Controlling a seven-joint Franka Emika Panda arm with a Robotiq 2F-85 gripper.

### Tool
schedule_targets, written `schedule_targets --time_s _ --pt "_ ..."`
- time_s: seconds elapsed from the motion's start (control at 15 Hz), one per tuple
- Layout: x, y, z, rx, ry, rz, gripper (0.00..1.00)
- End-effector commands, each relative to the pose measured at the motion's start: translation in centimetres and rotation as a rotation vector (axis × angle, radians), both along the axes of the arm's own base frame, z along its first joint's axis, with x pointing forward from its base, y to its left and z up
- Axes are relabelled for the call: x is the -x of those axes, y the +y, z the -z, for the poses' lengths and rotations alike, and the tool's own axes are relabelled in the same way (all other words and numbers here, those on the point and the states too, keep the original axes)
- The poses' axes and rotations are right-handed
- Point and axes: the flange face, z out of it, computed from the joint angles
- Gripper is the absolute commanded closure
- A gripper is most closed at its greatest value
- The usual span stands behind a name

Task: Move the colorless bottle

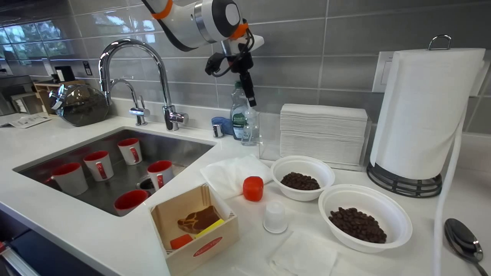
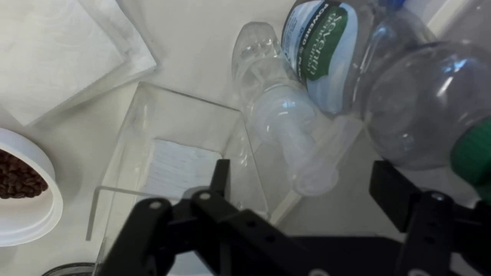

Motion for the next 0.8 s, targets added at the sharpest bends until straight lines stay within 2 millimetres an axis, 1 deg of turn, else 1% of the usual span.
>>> schedule_targets --time_s 0.0,0.2,0.33,0.47,0.73 --pt "1.6 -0.7 -3.0 0.027 -0.019 0.011 0.00" --pt "2.9 -1.5 -5.3 0.038 -0.049 0.015 0.00" --pt "4.4 -1.4 -7.2 0.043 -0.056 -0.006 0.00" --pt "6.1 -0.7 -8.5 0.048 -0.041 -0.042 0.00" --pt "9.5 1.3 -10.4 0.063 0.004 -0.113 0.00"
